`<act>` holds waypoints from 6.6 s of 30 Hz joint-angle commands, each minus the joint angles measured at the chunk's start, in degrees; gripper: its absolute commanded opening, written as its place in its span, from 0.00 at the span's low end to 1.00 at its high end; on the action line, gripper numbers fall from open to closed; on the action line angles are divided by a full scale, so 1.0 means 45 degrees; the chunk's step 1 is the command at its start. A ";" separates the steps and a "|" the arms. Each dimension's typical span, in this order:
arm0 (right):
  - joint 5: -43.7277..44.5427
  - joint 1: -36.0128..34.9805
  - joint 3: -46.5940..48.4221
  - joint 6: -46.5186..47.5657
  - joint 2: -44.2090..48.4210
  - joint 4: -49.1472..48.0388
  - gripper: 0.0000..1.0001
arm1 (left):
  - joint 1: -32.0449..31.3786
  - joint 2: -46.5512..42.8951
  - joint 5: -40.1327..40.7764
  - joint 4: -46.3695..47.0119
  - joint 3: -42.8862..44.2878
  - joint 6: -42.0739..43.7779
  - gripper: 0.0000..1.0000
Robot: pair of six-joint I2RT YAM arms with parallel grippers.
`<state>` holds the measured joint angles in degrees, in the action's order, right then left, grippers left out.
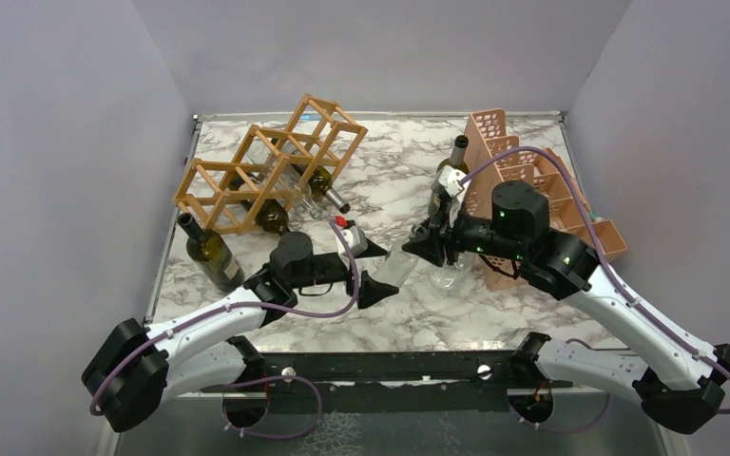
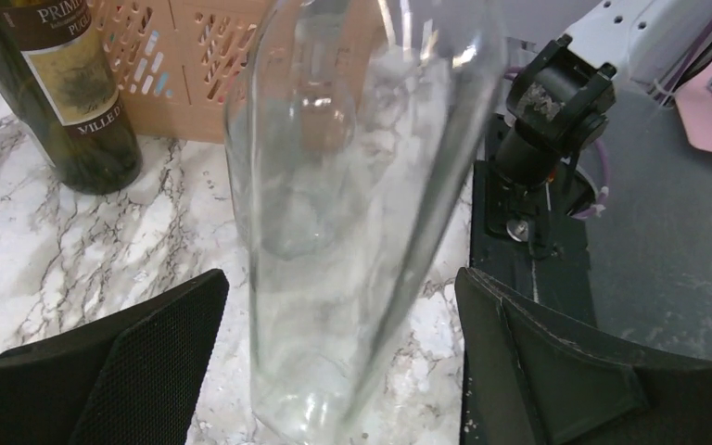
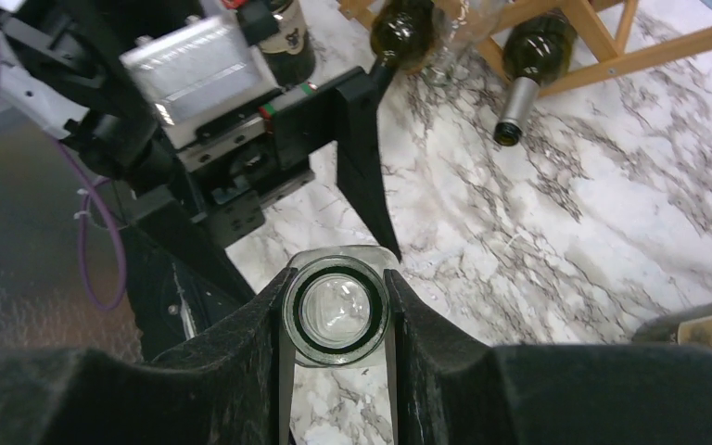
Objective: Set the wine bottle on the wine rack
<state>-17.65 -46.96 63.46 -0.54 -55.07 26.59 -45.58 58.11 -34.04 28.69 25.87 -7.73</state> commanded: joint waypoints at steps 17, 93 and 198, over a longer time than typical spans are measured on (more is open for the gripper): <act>-0.3436 -0.0033 0.0935 0.0841 0.1300 -0.0983 0.01 | -0.0046 -0.0092 0.0806 0.1697 0.0084 0.3291 0.49; 0.0678 -0.0031 0.0533 -0.5227 -0.2785 -0.1987 0.01 | -0.0170 -0.2342 0.5299 -0.3244 0.1853 2.0370 0.98; -0.0031 0.2447 1.1015 -0.2205 -1.7371 -0.7210 0.47 | -0.0170 -0.1996 1.3950 -0.8771 0.9169 0.3026 0.99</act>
<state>-15.86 -35.40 110.56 -9.67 -131.83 -3.40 -46.24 50.26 28.12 -9.69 66.22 5.65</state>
